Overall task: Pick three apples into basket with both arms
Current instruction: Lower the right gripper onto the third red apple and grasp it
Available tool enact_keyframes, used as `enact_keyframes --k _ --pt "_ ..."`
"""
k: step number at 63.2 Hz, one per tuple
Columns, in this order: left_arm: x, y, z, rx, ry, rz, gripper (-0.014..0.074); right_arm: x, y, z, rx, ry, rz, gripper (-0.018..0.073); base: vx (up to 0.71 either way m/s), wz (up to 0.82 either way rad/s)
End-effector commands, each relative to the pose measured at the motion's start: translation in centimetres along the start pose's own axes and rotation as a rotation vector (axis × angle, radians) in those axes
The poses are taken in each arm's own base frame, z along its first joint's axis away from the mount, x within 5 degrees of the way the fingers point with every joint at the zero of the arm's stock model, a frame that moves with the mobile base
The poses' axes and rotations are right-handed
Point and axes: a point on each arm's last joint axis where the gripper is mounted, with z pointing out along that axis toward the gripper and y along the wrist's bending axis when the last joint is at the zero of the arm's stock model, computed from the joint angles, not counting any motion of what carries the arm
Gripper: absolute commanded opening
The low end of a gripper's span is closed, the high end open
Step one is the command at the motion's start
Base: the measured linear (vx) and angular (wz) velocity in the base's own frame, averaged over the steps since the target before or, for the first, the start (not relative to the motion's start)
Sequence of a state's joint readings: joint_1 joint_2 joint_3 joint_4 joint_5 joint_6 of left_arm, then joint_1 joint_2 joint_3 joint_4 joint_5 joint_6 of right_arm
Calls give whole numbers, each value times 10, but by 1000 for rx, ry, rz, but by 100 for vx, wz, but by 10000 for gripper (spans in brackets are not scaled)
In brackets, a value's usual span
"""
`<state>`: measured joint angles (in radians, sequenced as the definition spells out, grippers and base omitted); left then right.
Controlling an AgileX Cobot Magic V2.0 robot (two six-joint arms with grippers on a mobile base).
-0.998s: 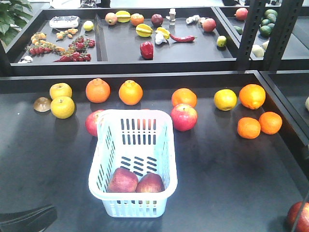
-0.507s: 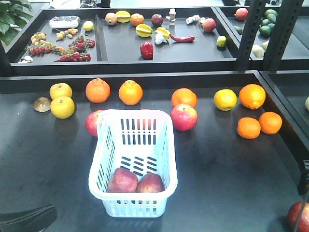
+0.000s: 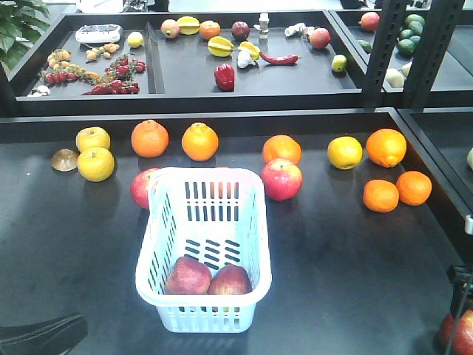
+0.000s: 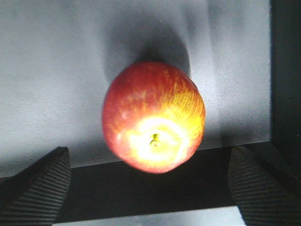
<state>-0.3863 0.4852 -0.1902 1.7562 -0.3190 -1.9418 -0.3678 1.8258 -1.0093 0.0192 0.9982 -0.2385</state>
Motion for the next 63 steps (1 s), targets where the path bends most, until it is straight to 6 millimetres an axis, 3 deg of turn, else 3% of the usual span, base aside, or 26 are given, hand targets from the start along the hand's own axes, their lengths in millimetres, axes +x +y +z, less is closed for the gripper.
enact_keyframes --k 1,42,50,63 --pt "-8 -1 -1 -7 -21 14 -6 -2 -3 -10 17 -35 -1 627 0 0" --pt "-8 -1 -1 -8 -22 14 -6 -13 -6 26 -7 40 3 564 0 0" --pt "-8 -1 -1 -8 -22 14 -6 -13 -5 26 -23 40 14 474 0 0" --pt "-8 -1 -1 -8 -22 14 -6 -13 -1 21 -59 23 28 231 0 0"
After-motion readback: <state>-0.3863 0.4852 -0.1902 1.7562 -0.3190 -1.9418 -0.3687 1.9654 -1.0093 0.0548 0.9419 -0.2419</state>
